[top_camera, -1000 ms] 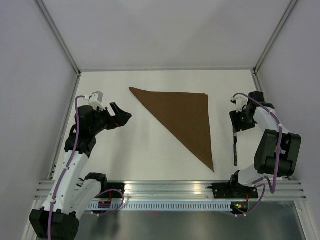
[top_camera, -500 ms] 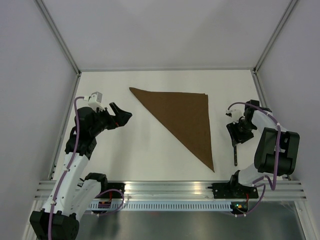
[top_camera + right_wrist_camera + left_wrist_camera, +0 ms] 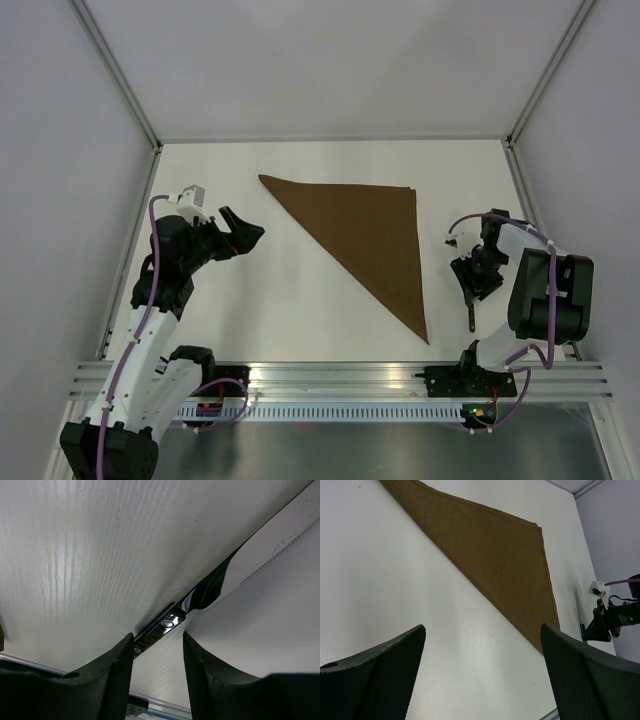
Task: Fold the napkin, place the utensils inside, and roll it up
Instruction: Grab a utensil with the right arm
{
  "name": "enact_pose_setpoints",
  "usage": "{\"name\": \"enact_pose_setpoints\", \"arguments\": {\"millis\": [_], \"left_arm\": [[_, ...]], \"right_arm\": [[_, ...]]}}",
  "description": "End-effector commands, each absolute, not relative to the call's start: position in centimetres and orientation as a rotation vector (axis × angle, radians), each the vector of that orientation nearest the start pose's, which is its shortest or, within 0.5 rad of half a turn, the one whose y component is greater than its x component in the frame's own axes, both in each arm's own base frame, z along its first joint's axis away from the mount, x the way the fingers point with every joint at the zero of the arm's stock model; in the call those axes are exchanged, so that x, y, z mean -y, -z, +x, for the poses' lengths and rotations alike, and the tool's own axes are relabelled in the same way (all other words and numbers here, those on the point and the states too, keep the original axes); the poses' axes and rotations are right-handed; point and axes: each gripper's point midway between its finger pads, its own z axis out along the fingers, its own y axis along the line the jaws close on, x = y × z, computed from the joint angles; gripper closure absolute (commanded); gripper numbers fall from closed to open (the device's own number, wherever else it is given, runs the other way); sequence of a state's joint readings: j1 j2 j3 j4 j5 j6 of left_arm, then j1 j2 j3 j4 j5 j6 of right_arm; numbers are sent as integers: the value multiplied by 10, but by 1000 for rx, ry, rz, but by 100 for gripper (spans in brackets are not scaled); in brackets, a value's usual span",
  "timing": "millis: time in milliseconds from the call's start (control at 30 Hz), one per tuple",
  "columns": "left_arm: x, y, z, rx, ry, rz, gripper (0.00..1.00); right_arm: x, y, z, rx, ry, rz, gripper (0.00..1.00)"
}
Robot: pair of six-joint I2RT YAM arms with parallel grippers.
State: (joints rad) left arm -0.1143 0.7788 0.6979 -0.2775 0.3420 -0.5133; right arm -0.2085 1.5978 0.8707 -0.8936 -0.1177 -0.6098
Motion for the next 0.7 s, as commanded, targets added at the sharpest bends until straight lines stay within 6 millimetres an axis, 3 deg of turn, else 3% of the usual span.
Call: {"name": "enact_pose_setpoints", "arguments": {"millis": [0, 200, 367, 500, 667], "left_arm": [[113, -233, 277, -1937, 785, -188, 0], [112, -231, 279, -1945, 776, -198, 0], [111, -233, 282, -1944, 773, -200, 0], [110, -233, 284, -1946, 764, -208, 0], [109, -229, 285, -1966, 754, -212, 0]], "right_arm": [[54, -2, 192, -3128, -108, -662, 52], [51, 8, 199, -3145, -91, -659, 82], [50, 2, 254, -3050, -67, -591, 98], [45, -11, 297, -2972, -93, -479, 100], [41, -32, 320, -2886, -111, -436, 99]]}}
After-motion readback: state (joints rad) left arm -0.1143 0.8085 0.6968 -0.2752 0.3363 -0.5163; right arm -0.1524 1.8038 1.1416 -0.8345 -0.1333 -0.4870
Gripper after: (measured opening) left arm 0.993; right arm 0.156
